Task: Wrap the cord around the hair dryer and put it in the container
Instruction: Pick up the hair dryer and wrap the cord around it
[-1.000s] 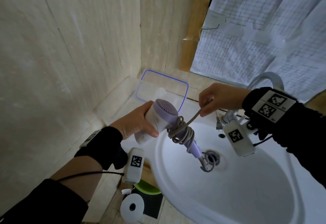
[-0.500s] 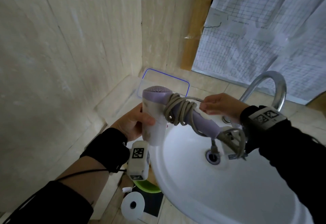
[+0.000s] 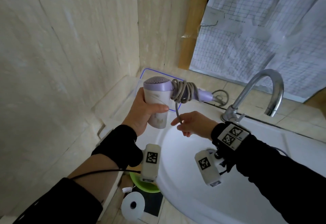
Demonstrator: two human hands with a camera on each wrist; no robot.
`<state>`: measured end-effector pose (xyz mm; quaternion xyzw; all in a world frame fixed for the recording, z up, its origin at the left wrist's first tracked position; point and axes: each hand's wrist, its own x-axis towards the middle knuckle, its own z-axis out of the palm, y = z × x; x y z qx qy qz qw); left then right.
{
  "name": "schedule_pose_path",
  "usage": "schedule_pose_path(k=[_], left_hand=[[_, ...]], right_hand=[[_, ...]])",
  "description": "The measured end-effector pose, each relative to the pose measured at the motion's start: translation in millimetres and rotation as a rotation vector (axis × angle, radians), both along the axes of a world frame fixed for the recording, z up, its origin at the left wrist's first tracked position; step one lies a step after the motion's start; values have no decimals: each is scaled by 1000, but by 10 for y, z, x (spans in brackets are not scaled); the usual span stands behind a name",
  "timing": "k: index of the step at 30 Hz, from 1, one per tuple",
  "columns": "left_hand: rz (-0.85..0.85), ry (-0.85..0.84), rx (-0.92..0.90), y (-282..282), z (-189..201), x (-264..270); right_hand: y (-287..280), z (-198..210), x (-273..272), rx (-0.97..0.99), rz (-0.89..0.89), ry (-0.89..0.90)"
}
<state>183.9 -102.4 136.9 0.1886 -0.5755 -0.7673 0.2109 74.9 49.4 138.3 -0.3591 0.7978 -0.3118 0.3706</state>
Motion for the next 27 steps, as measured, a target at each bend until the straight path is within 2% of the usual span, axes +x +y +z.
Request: schedule_pose_path(k=[4, 7, 10, 17, 22, 27], left_hand=[[115, -129, -132, -62, -57, 15], [135, -194, -214, -98, -105, 58], [116, -268, -286, -117, -197, 92], [-45, -382, -390, -113, -261, 125], [-219, -390, -437, -102, -186, 180], [-319, -358, -357, -124, -168, 269]], right_hand=[[27, 99, -8, 66, 54, 125], [30, 210, -21, 123, 122, 262], [14, 333, -27, 167, 180, 392], [-70, 633, -60, 191, 220, 553], [-123, 764, -97, 158, 285, 524], [-86, 825, -241, 112, 304, 396]])
